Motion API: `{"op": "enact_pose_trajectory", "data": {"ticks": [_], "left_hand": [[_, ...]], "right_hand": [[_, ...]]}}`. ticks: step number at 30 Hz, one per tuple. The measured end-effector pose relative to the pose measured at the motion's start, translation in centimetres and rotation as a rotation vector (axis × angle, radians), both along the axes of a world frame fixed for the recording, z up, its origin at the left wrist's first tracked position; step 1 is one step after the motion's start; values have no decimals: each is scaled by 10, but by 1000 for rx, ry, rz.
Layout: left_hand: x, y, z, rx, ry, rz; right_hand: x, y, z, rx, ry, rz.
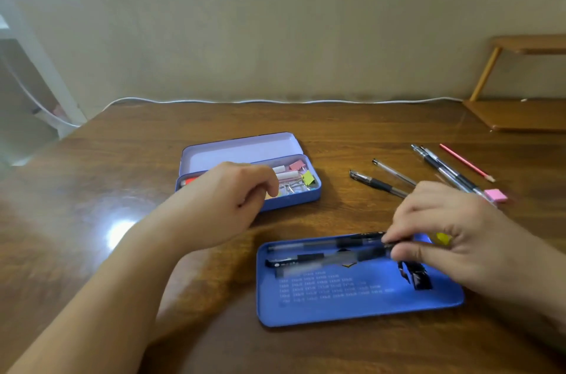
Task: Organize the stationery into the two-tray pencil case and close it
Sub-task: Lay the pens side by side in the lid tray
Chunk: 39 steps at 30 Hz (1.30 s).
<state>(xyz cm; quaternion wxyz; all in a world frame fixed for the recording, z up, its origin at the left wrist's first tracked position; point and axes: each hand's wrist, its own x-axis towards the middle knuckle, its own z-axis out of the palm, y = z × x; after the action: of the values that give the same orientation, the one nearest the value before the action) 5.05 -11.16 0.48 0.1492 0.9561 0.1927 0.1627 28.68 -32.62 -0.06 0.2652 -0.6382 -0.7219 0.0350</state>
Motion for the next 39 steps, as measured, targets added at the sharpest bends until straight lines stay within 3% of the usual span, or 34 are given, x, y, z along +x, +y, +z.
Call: {"op": "enact_pose_trajectory", "data": {"ticks": [9, 32, 39], "left_hand": [[9, -19, -3, -79, 172, -287], [9, -14, -5, -222, 260, -301], [9, -15, -6, -154, 240, -292]], "right_hand": [[-1, 1, -4, -184, -86, 47], [-4, 5, -9, -158, -57, -20], [-8, 6, -11, -116, -61, -97]]}}
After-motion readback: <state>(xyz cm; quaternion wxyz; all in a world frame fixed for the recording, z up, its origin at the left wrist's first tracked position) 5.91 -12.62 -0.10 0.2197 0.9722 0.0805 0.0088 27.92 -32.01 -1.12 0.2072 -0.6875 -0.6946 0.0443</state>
